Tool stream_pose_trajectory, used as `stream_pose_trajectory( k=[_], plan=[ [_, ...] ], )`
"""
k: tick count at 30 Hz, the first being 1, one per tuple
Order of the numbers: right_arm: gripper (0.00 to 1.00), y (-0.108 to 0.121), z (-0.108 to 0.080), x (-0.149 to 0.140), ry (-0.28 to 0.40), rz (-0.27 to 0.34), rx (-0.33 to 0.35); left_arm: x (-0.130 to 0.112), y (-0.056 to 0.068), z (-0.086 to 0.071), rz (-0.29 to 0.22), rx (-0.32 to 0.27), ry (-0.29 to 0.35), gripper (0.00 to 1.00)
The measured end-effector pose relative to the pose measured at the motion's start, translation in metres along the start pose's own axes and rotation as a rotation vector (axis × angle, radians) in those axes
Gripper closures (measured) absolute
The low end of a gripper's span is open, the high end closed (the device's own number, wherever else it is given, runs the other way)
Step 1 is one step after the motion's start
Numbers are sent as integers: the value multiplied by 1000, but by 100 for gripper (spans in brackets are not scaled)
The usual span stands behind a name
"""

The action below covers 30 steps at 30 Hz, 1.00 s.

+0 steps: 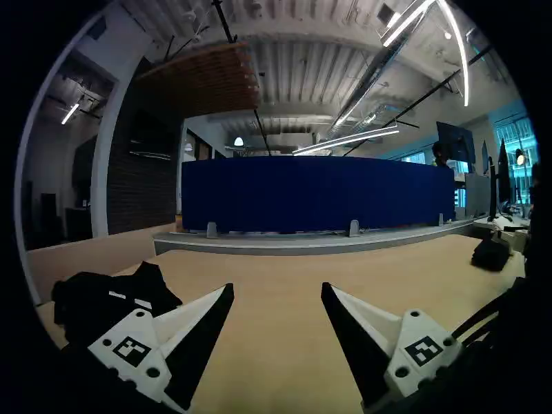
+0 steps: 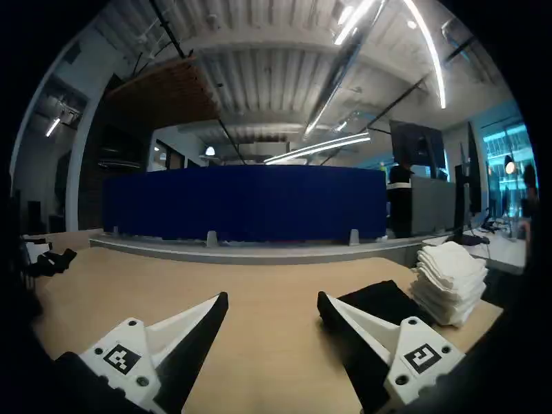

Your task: Fold towel

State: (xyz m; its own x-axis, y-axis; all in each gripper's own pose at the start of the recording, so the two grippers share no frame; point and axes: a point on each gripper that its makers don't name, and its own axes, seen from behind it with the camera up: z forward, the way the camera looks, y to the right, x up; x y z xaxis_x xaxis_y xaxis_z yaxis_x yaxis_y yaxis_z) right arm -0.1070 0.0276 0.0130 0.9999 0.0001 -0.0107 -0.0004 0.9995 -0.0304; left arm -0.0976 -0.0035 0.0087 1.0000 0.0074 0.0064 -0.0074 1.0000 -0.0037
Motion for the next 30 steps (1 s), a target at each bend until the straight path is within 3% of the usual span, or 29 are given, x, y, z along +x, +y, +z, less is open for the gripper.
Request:
stream_pose_trajectory(
  k=[30],
  plan=[
    [0, 0, 2, 0, -1, 0, 0, 0, 0, 0, 0, 0, 0, 6]
  ],
)
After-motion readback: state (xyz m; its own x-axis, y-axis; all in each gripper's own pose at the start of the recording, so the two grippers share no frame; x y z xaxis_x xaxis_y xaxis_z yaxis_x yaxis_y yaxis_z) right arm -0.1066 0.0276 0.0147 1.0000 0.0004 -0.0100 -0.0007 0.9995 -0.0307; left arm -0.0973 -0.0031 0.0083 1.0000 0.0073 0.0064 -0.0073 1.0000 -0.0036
